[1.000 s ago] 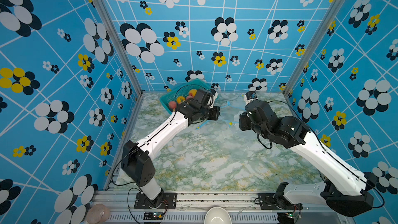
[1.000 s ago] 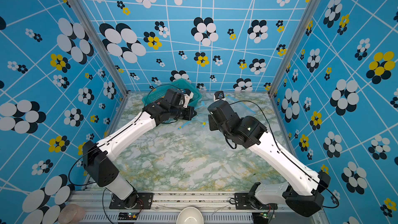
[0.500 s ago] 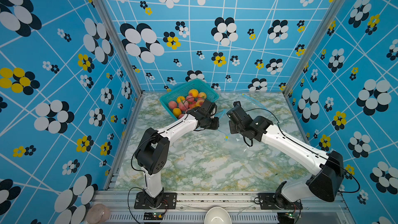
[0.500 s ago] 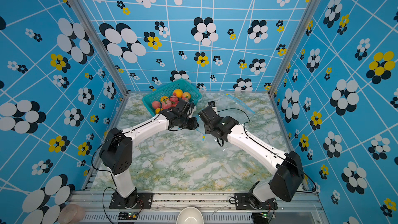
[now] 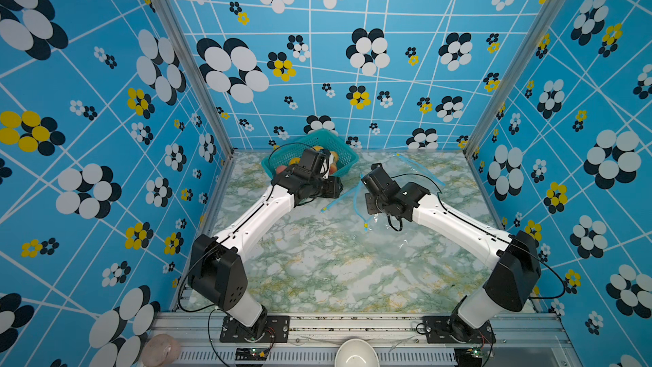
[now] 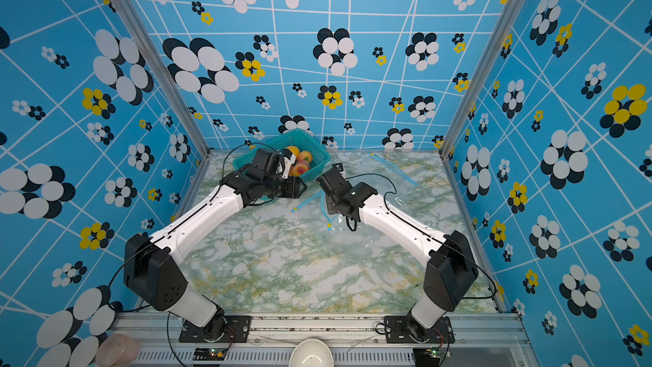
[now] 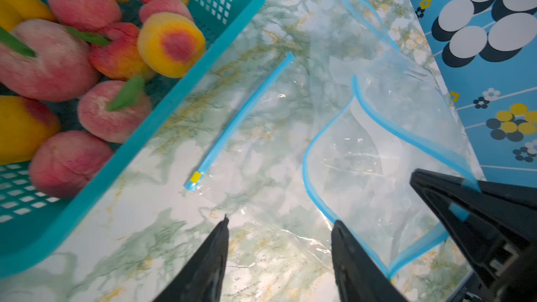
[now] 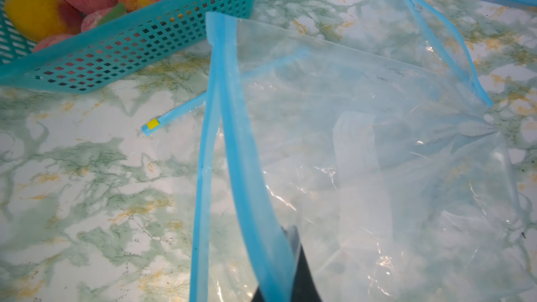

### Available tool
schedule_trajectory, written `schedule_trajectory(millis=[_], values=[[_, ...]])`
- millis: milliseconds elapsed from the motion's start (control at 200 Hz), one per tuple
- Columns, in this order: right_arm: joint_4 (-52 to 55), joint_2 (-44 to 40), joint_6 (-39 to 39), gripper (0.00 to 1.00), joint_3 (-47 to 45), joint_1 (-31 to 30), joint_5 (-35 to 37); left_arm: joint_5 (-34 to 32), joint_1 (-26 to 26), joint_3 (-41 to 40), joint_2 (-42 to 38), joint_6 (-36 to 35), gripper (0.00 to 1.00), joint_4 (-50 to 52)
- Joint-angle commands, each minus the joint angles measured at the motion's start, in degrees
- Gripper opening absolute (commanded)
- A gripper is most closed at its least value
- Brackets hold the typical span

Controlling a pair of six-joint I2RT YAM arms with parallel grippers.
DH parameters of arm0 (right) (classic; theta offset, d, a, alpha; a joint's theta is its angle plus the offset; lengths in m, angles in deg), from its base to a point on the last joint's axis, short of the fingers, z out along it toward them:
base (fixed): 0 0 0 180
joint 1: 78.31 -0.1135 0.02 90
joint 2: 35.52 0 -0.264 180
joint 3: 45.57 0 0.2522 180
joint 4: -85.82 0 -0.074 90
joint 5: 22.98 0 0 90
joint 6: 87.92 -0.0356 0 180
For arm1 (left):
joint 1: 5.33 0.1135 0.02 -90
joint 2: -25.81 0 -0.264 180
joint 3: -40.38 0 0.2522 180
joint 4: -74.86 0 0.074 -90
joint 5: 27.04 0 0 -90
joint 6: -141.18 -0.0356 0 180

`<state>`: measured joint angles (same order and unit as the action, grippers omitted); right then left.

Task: Place the peach in a zip-top bag and seal the zipper
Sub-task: Pick up the peach from the basket.

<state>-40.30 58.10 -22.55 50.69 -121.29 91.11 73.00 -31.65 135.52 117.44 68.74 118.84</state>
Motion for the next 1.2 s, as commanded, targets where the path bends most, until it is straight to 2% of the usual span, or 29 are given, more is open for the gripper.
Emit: schedule_trajectory(millis=[0,105,210,305,365,485,590,670,805,1005,1194], values=[[-0.13,0.76,0.78,0.0,1.83,0.2,-1.97,-7.15,2.24,0.52,4.37,-10.04,0.6,0.96],[0.39,0.68,0.74,0.0,2.08,0.18,-2.52,-12.65,2.24,4.01,9.27,-17.28,0.63,2.62],[0.8,0.28,0.9,0.0,2.32,0.18,-2.67,-17.16,2.37,5.75,12.28,-20.96,0.65,1.39],[1.27,0.41,0.94,0.0,2.34,0.18,-3.24,-17.95,3.15,8.29,14.26,-21.74,0.65,1.91],[1.29,0.38,0.73,0.0,2.24,0.19,-3.6,-16.16,3.77,9.99,15.47,-21.03,0.65,2.36],[1.24,0.81,0.25,0.0,2.01,0.18,-3.62,-9.12,5.3,13.02,16.59,-14.77,0.65,1.7],[1.2,1.64,0.09,0.0,2.37,0.22,-4.08,-2.47,7.06,16.47,19.42,-3.01,0.64,0.2],[1.38,2.17,0.09,0.0,2.91,0.21,-4.48,0.16,7.69,21.06,23.53,4.44,0.69,1.35],[1.36,2.29,0.02,0.0,3.2,0.22,-5.02,-0.39,7.49,29.2,30.13,10.76,0.78,3.69],[1.02,2.22,-0.34,0.0,2.89,0.21,-6.13,-7.34,7.37,40.24,38.55,13.65,0.81,7.68],[0.77,2.93,-0.29,0.0,3.32,0.23,-7.51,-8.28,7.53,46.14,44.82,15.56,0.84,9.33]])
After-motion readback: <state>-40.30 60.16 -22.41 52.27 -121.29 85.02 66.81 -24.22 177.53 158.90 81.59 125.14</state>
